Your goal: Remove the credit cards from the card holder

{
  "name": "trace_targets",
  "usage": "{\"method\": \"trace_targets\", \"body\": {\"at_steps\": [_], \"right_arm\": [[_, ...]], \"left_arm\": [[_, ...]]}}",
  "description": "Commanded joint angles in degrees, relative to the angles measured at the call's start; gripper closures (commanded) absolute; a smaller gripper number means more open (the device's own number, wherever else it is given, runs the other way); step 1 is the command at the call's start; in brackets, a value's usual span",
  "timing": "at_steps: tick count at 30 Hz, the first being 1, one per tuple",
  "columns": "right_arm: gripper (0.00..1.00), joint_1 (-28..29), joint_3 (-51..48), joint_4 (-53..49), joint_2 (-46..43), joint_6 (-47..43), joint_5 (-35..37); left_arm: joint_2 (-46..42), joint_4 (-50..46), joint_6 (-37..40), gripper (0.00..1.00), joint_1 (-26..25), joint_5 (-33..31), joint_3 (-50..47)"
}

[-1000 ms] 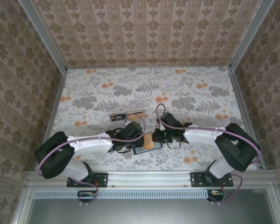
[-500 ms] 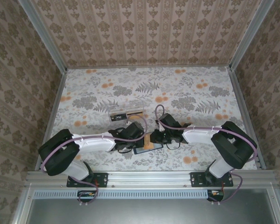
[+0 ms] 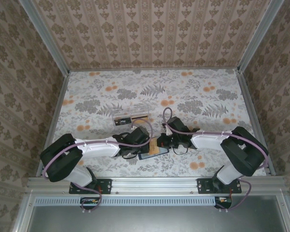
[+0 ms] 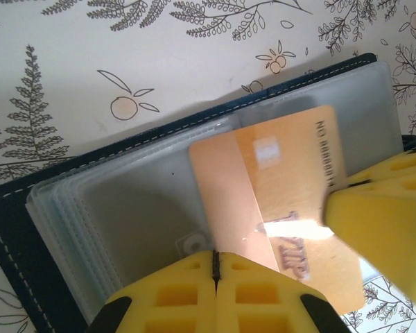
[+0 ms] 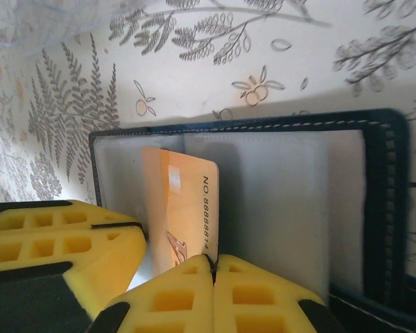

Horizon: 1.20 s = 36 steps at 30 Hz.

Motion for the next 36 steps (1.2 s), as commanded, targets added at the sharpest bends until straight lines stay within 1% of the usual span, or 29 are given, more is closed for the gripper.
{"method": "trace_targets", "body": {"at_steps": [1,6,7,11,12,15,17,19,21,22,23,24,25,27,28,30,32,33,36], "right_arm": [[1.0,-2.56,-2.14,-4.06,-3.36,-0.97,1.78],[1.0,-5.36,-2.92,-8.94,-7.52,-2.97,3.31],[1.0,-5.7,-2.82,-10.07,-10.12,-3.35,3.8],[1.0,-5.92,-0.95,-15.94,-15.1,-5.87,6.21],[1.0,-5.94,-0.09,-17.63,-16.43,-6.82,6.87],[1.0,-5.94,2.2,-21.51,-19.91,-8.95,7.98],[1.0,-5.85,3.9,-23.65,-21.49,-10.56,8.31],[1.0,-5.77,5.83,-25.98,-22.64,-12.58,8.85],[1.0,-5.51,7.96,-27.88,-23.22,-14.6,9.75],[1.0,-5.29,9.22,-28.72,-23.34,-15.94,10.04],[1.0,-5.0,10.48,-29.45,-23.34,-17.02,10.37],[1.0,-4.56,11.99,-30.28,-23.1,-18.38,10.82],[1.0,-4.06,13.56,-31.06,-22.53,-19.98,11.5],[1.0,-2.69,17.28,-32.72,-20.94,-23.13,13.27],[1.0,-1.77,19.24,-33.51,-19.78,-25.16,14.28],[1.0,0.01,22.87,-34.67,-17.24,-29.29,15.94],[0.98,2.19,26.14,-35.1,-14.65,-35.1,17.75],[0.96,3.7,27.47,-34.94,-13.48,-39.4,18.52],[0.99,8.4,31.33,-34.75,-9.75,-51.04,23.89]], "left_arm": [[-0.42,-3.35,-0.35,1.0,-0.3,-0.6,-0.97],[-1.53,-4.0,0.17,1.0,-0.04,-0.86,-0.86],[-1.91,-4.22,0.31,1.0,-0.04,-1.0,-0.71],[-4.48,-5.07,1.59,1.0,-0.04,-1.24,0.45],[-5.64,-5.68,1.93,0.99,-0.04,-1.6,1.03],[-9.64,-8.5,3.74,0.93,-0.04,-3.29,3.28],[-12.99,-10.47,4.56,0.78,0.09,-4.98,4.13],[-17.13,-12.63,5.14,0.55,0.56,-6.47,4.51],[-21.66,-14.72,5.55,0.37,1.41,-7.53,4.27],[-24.24,-16.1,5.64,0.3,1.8,-8.53,4.01],[-26.87,-17.29,5.75,0.25,2.24,-9.35,3.74],[-29.92,-18.93,5.82,0.18,2.67,-10.43,3.33],[-32.99,-20.79,5.88,0.07,3.07,-11.59,2.95],[-38.6,-24.31,6.1,0.01,4.06,-13.23,2.36],[-41.67,-25.9,6.29,0.0,4.64,-13.84,1.87],[-47.13,-29.31,6.59,0.0,6.07,-14.99,1.15],[-52.72,-32.21,6.97,0.0,7.42,-15.69,0.36],[-55.34,-33.6,7.22,0.0,8.08,-15.78,0.0],[-61.17,-36.64,8.2,0.0,9.69,-15.85,-0.59]]}}
